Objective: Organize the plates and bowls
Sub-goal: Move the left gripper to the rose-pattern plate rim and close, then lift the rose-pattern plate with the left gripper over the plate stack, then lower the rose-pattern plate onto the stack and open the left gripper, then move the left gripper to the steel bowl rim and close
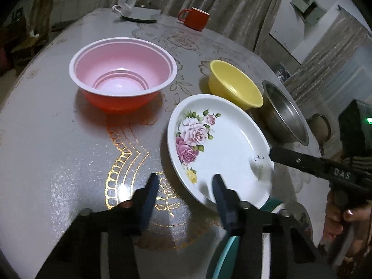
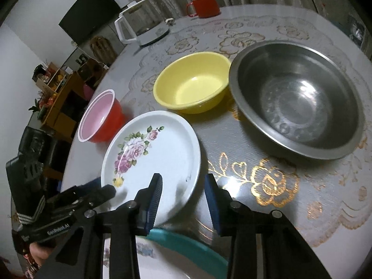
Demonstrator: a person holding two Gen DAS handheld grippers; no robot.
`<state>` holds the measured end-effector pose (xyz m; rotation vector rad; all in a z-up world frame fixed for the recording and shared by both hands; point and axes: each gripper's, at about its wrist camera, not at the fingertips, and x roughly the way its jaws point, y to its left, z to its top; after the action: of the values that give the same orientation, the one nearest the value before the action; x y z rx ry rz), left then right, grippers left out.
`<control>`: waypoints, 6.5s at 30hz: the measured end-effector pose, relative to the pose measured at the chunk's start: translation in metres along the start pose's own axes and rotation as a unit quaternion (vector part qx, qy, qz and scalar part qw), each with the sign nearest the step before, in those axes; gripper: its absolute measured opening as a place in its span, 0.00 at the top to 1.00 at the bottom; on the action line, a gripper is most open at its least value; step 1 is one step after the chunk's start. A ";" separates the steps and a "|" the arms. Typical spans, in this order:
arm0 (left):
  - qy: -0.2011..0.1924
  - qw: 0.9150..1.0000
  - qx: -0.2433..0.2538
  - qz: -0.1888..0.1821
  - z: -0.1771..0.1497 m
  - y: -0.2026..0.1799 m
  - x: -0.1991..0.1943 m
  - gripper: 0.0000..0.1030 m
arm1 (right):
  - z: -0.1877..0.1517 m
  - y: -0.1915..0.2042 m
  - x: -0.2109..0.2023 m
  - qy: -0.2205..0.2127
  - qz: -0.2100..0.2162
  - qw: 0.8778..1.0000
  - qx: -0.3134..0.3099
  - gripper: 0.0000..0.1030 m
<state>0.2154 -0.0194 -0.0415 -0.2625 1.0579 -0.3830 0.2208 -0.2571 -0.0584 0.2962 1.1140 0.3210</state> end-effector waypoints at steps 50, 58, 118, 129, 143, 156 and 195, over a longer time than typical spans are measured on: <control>-0.120 0.986 0.112 0.020 -0.020 -0.020 -0.049 0.67 | -0.027 0.032 -0.014 -0.046 0.034 0.996 -0.073 0.80; -0.133 0.982 0.135 0.009 -0.034 -0.041 -0.069 0.67 | -0.044 0.032 -0.044 -0.073 0.036 0.994 -0.068 0.80; -0.064 0.977 0.204 -0.023 -0.149 -0.095 -0.088 0.67 | -0.207 0.009 -0.114 -0.100 -0.014 0.994 0.043 0.79; -0.045 0.978 0.203 -0.023 -0.151 -0.097 -0.082 0.65 | -0.213 0.006 -0.112 -0.085 -0.011 0.995 0.059 0.77; -0.017 0.987 0.155 -0.044 -0.139 -0.087 -0.078 0.53 | -0.195 0.020 -0.107 -0.040 -0.072 0.996 0.038 0.66; -0.015 0.981 0.193 -0.027 -0.143 -0.100 -0.079 0.38 | -0.192 0.018 -0.108 -0.045 -0.073 0.995 0.044 0.60; -0.038 0.991 0.129 0.001 -0.081 -0.098 -0.084 0.08 | -0.162 -0.030 -0.132 -0.118 -0.140 0.981 0.069 0.60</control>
<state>0.0902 -0.0746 0.0256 -0.0439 0.9221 -0.4989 0.0230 -0.3254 -0.0281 0.2877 0.9296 -0.0422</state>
